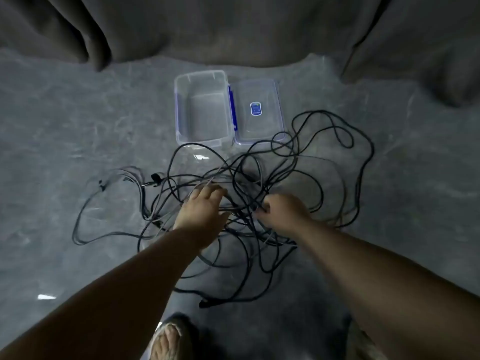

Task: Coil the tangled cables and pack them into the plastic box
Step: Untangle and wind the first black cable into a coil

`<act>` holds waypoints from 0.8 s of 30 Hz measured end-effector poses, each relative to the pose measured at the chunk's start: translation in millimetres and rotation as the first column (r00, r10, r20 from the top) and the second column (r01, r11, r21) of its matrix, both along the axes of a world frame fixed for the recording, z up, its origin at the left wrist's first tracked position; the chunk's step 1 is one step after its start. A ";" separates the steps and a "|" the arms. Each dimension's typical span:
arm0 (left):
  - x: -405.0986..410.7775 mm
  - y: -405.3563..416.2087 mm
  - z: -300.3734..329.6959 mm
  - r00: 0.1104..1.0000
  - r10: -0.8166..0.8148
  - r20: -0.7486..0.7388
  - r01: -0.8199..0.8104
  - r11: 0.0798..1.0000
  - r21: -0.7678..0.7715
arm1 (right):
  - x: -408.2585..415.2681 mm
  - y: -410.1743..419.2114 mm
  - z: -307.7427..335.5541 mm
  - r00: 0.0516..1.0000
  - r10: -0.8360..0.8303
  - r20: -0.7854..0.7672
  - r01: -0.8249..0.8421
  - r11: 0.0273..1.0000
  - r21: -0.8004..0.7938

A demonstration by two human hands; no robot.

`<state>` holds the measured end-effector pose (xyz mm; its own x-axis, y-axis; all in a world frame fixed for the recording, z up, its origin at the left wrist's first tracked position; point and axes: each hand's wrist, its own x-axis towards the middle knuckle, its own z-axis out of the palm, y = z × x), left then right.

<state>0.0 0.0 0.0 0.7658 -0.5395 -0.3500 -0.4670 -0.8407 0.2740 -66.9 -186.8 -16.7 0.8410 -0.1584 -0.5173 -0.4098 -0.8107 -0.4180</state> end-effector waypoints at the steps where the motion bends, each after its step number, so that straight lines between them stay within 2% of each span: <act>1: 0.6 1.1 -7.6 1.000 -0.018 0.003 0.018 1.000 -0.004 | 1.3 5.8 -8.6 0.998 0.004 -0.056 -0.001 0.999 0.052; 6: -1.0 4.9 -32.5 1.000 0.000 -0.019 -0.001 0.999 -0.055 | 0.4 17.3 -30.5 0.989 -0.059 -0.133 0.087 0.973 0.215; 8: -3.5 2.4 -36.0 0.999 0.023 -0.022 -0.026 0.994 -0.110 | -1.9 9.8 -33.0 0.963 -0.221 -0.152 0.262 0.896 0.359; 9: -6.2 -0.6 -36.5 0.999 0.033 -0.026 -0.036 0.989 -0.143 | -2.3 4.1 -30.4 0.926 -0.331 -0.183 0.378 0.798 0.469; 11: -12.1 -10.6 -33.1 0.995 0.046 -0.092 -0.067 0.969 -0.236 | 2.9 -12.5 -17.8 0.817 -0.519 -0.252 0.539 0.532 0.653; 13: -16.9 -25.8 -23.5 0.982 0.030 -0.187 -0.084 0.955 -0.284 | 11.0 -28.6 1.5 0.730 -0.615 -0.298 0.567 0.304 0.765; 15: -20.0 -41.3 -15.0 0.976 0.011 -0.217 -0.075 0.954 -0.290 | 17.6 -37.7 20.2 0.701 -0.640 -0.315 0.532 0.175 0.829; 17: -20.5 -52.8 -10.6 0.969 0.033 -0.245 -0.111 0.944 -0.312 | 21.6 -40.9 33.5 0.699 -0.639 -0.320 0.489 0.101 0.867; 19: -17.0 -59.5 -6.8 0.938 0.109 -0.329 -0.236 0.896 -0.376 | 25.3 -41.2 39.7 0.696 -0.641 -0.325 0.478 0.076 0.875; 20: -14.0 -61.0 -2.9 0.908 0.162 -0.386 -0.329 0.845 -0.421 | 26.2 -41.1 41.4 0.695 -0.643 -0.321 0.491 0.099 0.866; 21: -10.2 -62.5 3.6 0.871 0.211 -0.443 -0.424 0.779 -0.463 | 26.5 -40.8 42.8 0.701 -0.648 -0.298 0.509 0.161 0.846; 22: -4.7 -63.3 11.7 0.824 0.250 -0.508 -0.517 0.697 -0.496 | 25.6 -40.2 44.5 0.726 -0.640 -0.252 0.516 0.264 0.815; 24: 6.3 -65.7 35.6 0.722 0.255 -0.643 -0.663 0.520 -0.538 | 20.3 -38.6 49.9 0.821 -0.555 -0.134 0.464 0.513 0.722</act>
<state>6.3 -65.7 35.6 0.8417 -0.3706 -0.3928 0.2742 -0.3334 0.9021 -46.6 -225.4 33.2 0.7889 -0.2086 -0.5781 -0.5741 0.0857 -0.8143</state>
